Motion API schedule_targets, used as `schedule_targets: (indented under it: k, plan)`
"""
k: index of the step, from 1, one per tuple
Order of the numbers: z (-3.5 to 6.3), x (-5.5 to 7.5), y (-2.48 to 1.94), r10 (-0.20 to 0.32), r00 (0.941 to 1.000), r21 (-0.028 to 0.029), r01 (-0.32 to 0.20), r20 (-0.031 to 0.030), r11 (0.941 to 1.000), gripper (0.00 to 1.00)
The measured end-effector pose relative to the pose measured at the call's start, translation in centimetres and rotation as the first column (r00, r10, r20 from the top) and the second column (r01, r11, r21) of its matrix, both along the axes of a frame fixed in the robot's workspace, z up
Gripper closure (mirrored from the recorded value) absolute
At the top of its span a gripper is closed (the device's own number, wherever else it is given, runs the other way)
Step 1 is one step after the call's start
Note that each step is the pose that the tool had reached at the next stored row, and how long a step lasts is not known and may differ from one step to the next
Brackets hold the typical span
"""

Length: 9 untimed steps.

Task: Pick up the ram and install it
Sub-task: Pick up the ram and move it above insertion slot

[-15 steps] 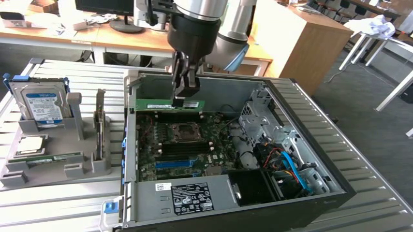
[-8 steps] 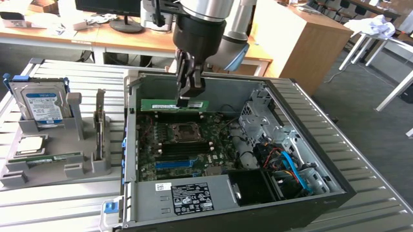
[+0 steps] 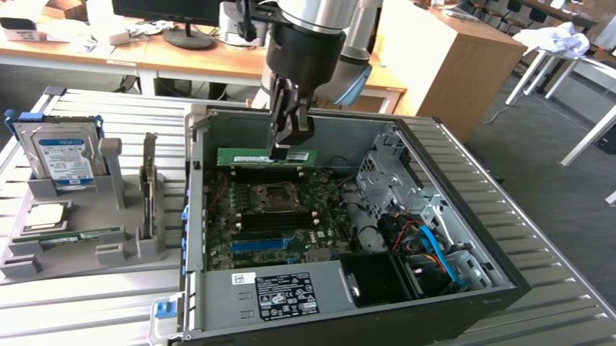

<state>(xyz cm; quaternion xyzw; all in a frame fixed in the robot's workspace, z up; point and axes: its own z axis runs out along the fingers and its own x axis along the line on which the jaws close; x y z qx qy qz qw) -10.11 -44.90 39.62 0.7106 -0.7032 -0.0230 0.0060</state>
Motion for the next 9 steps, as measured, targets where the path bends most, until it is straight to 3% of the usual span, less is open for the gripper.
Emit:
schedule_targets:
  k: [9]
  plan:
    - [0.0, 1.1, 0.0, 0.0, 1.0, 0.0001, 0.0, 0.0, 1.0, 0.87]
